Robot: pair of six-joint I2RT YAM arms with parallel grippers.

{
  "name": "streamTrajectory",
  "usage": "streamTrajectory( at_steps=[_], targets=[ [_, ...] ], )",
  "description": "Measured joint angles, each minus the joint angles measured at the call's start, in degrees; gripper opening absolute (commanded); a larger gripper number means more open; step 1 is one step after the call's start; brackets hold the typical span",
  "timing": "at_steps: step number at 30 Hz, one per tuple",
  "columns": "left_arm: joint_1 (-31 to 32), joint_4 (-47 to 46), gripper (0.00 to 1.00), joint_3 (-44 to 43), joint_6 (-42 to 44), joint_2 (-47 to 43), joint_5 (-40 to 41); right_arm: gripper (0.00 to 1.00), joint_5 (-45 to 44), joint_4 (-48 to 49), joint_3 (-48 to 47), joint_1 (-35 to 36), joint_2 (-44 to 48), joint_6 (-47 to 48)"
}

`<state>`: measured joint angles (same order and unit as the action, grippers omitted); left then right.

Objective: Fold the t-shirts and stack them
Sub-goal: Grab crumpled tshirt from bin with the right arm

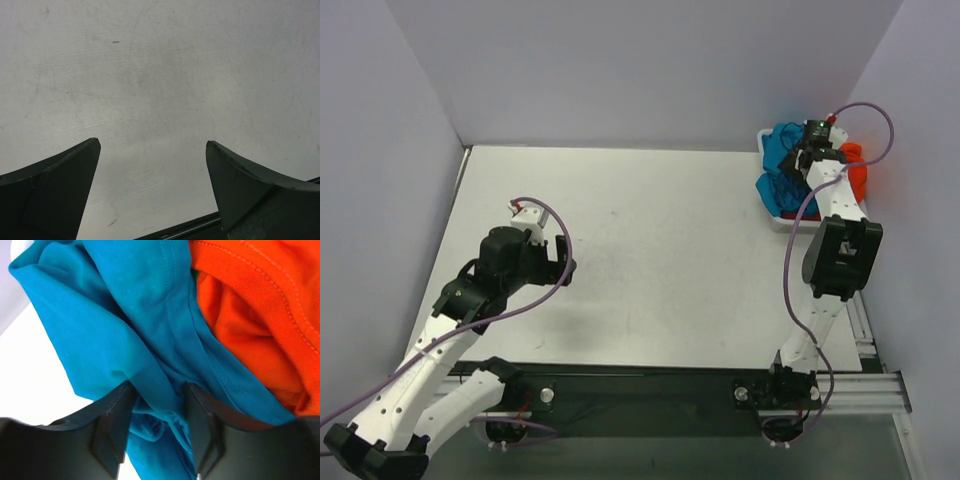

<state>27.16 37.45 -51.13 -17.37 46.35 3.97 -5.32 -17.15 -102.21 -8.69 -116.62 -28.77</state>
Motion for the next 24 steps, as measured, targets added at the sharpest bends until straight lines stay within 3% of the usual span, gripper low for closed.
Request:
streamTrajectory(
  at_steps=[2, 5, 6, 7, 16, 24],
  targets=[
    [0.0, 0.0, 1.0, 0.0, 0.0, 0.0, 0.0, 0.35, -0.9, -0.1, -0.2, 0.3, -0.5, 0.3],
    [0.0, 0.0, 1.0, 0.0, 0.0, 0.0, 0.0, 0.14, -1.9, -0.3, -0.2, 0.5, -0.6, 0.8],
    [0.0, 0.0, 1.0, 0.0, 0.0, 0.1, 0.0, 0.03, -2.1, -0.3, -0.2, 0.6, -0.6, 0.9],
    [0.0, 0.0, 1.0, 0.0, 0.0, 0.2, 0.0, 0.0, -2.3, -0.3, -0.2, 0.7, -0.6, 1.3],
    [0.0, -0.2, 1.0, 0.0, 0.0, 0.7, 0.0, 0.0, -7.3, -1.2, -0.4, 3.0, 2.4, 4.6],
    [0.0, -0.4, 1.0, 0.0, 0.0, 0.8, 0.0, 0.0, -15.1, -1.6, -3.1, 13.8, 16.4, 11.0]
  ],
)
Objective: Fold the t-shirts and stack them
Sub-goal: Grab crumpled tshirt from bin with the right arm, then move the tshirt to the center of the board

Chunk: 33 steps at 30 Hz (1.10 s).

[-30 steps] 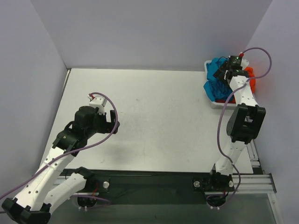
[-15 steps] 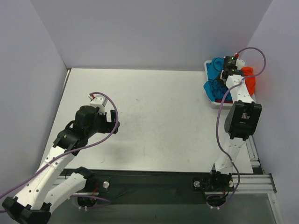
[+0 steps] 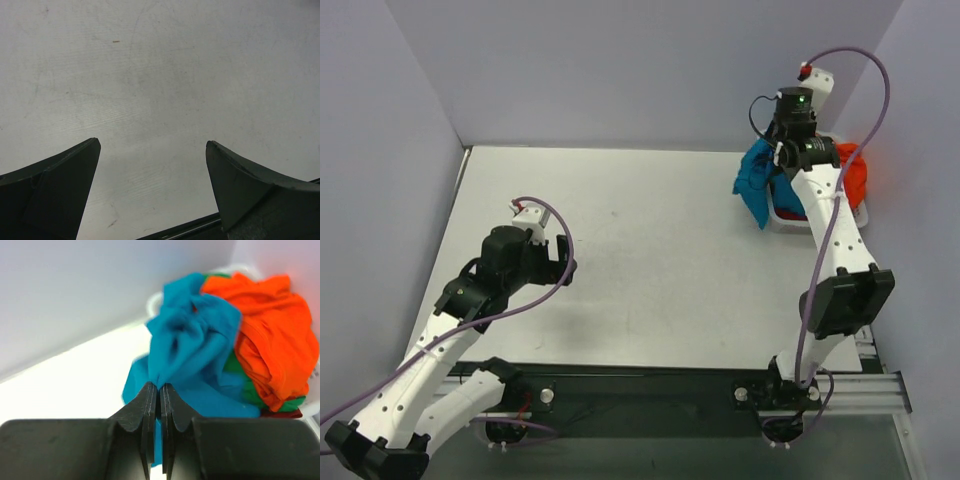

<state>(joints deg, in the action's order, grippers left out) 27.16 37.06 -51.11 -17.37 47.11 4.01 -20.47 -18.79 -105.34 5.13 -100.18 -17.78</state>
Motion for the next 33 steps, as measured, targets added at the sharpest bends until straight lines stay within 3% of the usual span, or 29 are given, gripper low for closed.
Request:
streamTrajectory(
  at_steps=[8, 14, 17, 21, 22, 26, 28, 30, 33],
  targets=[
    [-0.3, 0.0, 1.0, 0.0, 0.0, -0.1, 0.5, 0.0, -2.5, 0.1, -0.1, 15.2, 16.6, 5.8],
    [-0.7, 0.0, 1.0, 0.0, -0.5, -0.5, 1.1, 0.01, -2.3, 1.8, 0.0, 28.8, 24.0, 8.9],
    [-0.7, 0.0, 1.0, 0.0, -1.0, -0.8, 1.3, 0.12, -2.0, 2.8, 1.8, 30.7, 25.4, 8.8],
    [-0.7, 0.3, 1.0, -0.4, -2.8, -1.5, 1.0, 0.55, 0.3, 4.5, 9.2, 28.3, 24.7, 5.9],
    [-0.7, 0.3, 1.0, -0.5, -3.3, -1.7, 0.6, 0.61, 2.1, 4.9, 11.6, 26.7, 24.0, 4.4],
    [-0.7, 0.1, 1.0, -0.4, -6.2, -2.7, -0.9, 0.68, 11.0, 5.0, 23.1, 17.5, 20.4, -2.3],
    [-0.7, -0.6, 0.93, 0.6, -8.0, -2.9, -1.7, 0.72, 12.1, 4.7, 30.9, 15.4, 19.9, -5.0],
    [-0.6, -1.8, 0.9, 3.3, -10.0, -3.1, -2.4, 0.72, 11.8, 3.9, 38.9, 17.7, 21.9, -6.8],
    [1.5, -4.1, 0.87, 9.7, -14.7, -2.6, -3.0, 0.69, 10.4, 3.3, 50.0, 27.1, 27.6, -10.7]
  ],
)
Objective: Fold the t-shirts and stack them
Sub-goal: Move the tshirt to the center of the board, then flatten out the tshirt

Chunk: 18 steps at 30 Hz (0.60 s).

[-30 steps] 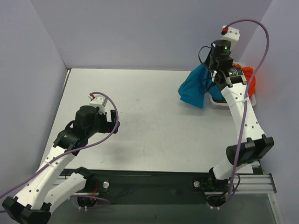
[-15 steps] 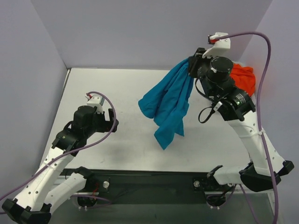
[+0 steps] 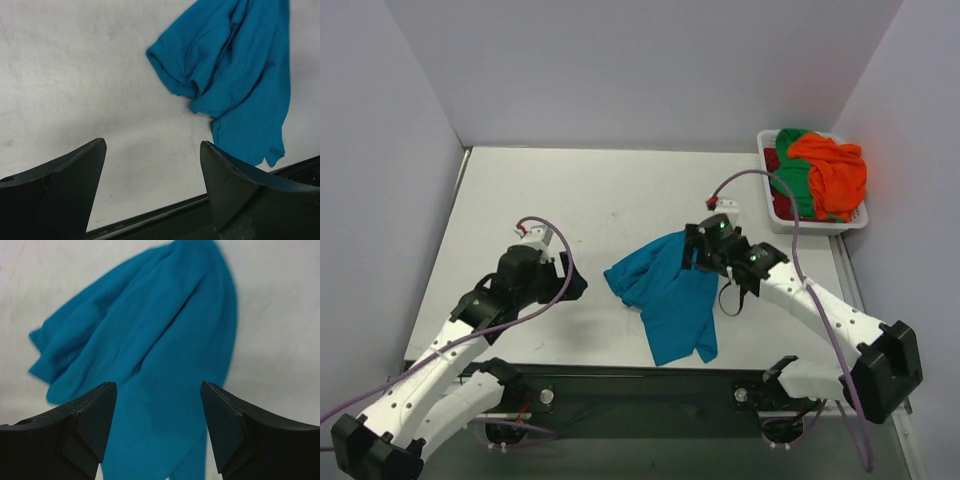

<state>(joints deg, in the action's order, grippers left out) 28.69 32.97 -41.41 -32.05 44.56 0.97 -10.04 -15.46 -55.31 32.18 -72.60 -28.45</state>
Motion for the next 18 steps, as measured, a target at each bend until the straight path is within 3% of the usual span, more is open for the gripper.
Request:
streamTrajectory(
  at_steps=[6, 11, 18],
  targets=[
    [10.3, -5.4, 0.83, 10.9, -8.9, 4.5, 3.4, 0.63, -9.2, 0.3, 14.4, 25.8, 10.4, -12.9],
    [13.7, -12.9, 0.77, 12.5, -12.6, 13.3, 5.1, 0.63, -17.8, -2.3, 20.2, 41.0, 8.0, -27.3],
    [16.3, -24.5, 0.71, 12.0, -14.3, 24.6, 5.4, 0.66, -23.0, -4.3, 16.9, 46.6, -4.2, -37.2]
  ],
)
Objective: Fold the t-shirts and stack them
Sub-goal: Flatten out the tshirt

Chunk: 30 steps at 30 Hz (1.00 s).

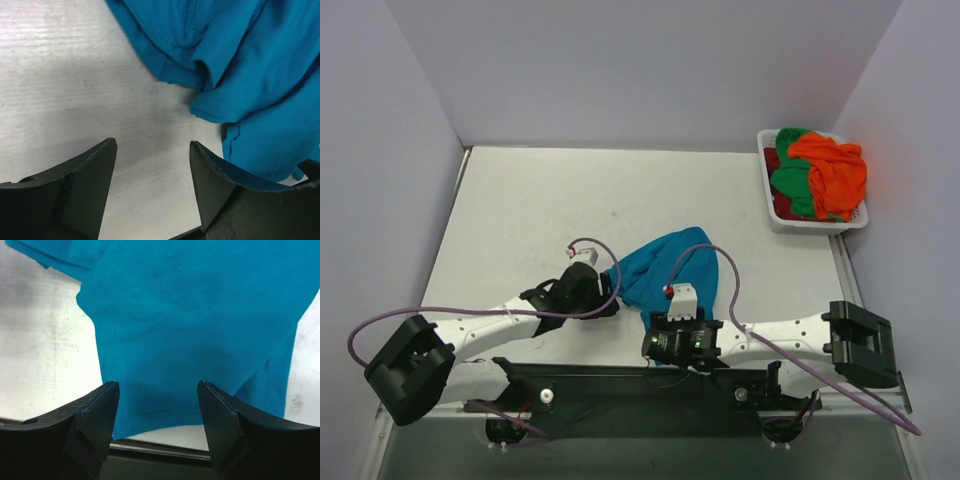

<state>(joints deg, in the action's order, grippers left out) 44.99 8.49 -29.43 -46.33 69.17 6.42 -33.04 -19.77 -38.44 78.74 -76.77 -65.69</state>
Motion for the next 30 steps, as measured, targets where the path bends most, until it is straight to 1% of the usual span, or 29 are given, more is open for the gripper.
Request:
streamTrajectory(
  at_steps=[3, 9, 11, 15, 17, 20, 26, 30],
  targets=[
    [1.7, -2.4, 0.7, -1.3, 0.0, 3.0, 0.0, 0.67, -0.4, -0.7, -0.1, 0.1, -1.9, -3.1],
    [6.8, -5.7, 0.68, -2.8, -0.1, 4.8, 0.0, 0.66, -0.7, -2.7, 3.7, 0.7, 1.2, -7.4],
    [9.0, -5.4, 0.68, -2.9, -0.4, 4.6, 0.4, 0.66, -1.1, -3.9, 4.4, 1.4, 4.0, -8.7],
    [16.7, -3.0, 0.68, -3.0, -1.4, 4.1, 2.4, 0.64, -2.4, -5.6, 7.6, 1.5, 14.0, -10.9],
    [20.8, -0.9, 0.69, -3.8, -1.7, 4.1, 3.4, 0.6, -2.8, -6.7, 10.1, 0.0, 19.1, -11.6],
    [25.7, 0.8, 0.69, -5.0, -1.7, 4.2, 4.7, 0.57, -2.5, -8.3, 14.3, -5.7, 26.7, -11.4],
    [29.0, 2.6, 0.68, -8.4, 0.0, 9.8, 6.2, 0.52, -1.0, -10.6, 17.9, -14.8, 36.9, -8.3],
    [30.8, 4.4, 0.68, -13.1, 2.1, 15.4, 7.2, 0.5, 0.6, -11.3, 18.3, -20.0, 40.2, -5.7]
  ],
)
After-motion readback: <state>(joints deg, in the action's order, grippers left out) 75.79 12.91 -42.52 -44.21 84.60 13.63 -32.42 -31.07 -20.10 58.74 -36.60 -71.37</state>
